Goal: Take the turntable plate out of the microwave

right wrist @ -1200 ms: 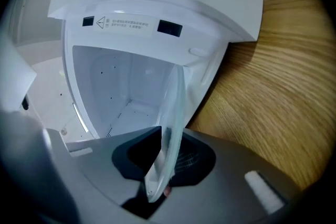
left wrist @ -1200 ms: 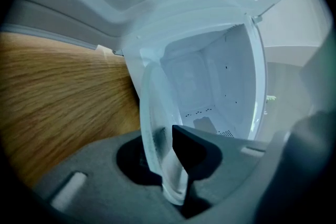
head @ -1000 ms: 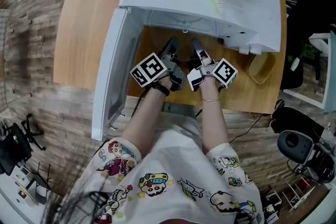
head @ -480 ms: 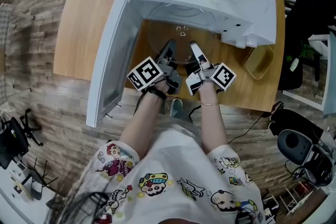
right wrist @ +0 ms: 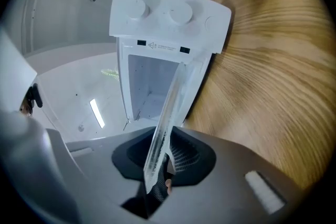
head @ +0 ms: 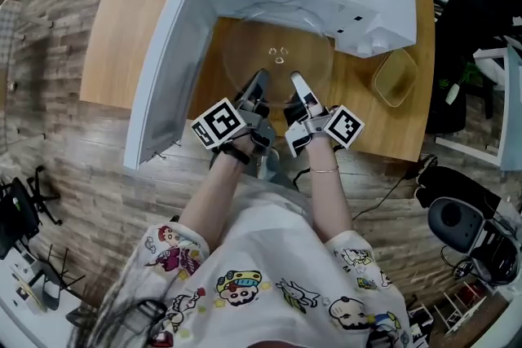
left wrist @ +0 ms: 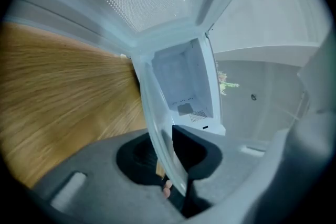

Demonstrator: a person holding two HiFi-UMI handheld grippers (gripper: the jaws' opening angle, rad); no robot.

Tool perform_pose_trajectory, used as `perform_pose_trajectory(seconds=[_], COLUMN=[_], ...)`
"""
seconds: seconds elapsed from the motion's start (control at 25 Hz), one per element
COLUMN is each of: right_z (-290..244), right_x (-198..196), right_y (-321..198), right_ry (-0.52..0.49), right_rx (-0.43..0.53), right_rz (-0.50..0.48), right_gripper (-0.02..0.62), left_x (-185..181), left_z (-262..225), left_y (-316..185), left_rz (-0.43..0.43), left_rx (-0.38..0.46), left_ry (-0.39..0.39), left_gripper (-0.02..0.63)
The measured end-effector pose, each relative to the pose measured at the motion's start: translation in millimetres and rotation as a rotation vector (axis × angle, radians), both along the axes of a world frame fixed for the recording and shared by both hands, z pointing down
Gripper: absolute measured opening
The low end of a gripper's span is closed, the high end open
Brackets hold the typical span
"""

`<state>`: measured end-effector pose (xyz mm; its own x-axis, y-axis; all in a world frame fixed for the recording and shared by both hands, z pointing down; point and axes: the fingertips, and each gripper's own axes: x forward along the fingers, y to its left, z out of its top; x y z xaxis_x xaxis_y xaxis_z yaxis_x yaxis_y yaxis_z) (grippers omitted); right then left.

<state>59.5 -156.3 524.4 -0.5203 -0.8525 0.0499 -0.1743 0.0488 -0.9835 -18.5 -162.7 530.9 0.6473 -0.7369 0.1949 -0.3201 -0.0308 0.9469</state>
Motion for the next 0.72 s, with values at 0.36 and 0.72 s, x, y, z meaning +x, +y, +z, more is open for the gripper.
perform_pose_trajectory(seconds=[0.36,0.72], right_z=[-19.0,-35.6], right_x=[0.9,1.3], right_y=[62.0,126.0], right_ry=[-0.013,0.002], right_rx=[0.024,0.028], right_rz=[-0.033,-0.070], right_gripper=[0.063,0.067], left_x=[3.1,5.2], left_z=[-19.3,-38.2], left_y=[63.5,126.7], left_rz=[0.018,0.049], left_rx=[0.028,0.047], left_ry=[0.007,0.019], left_gripper=[0.057,0.057])
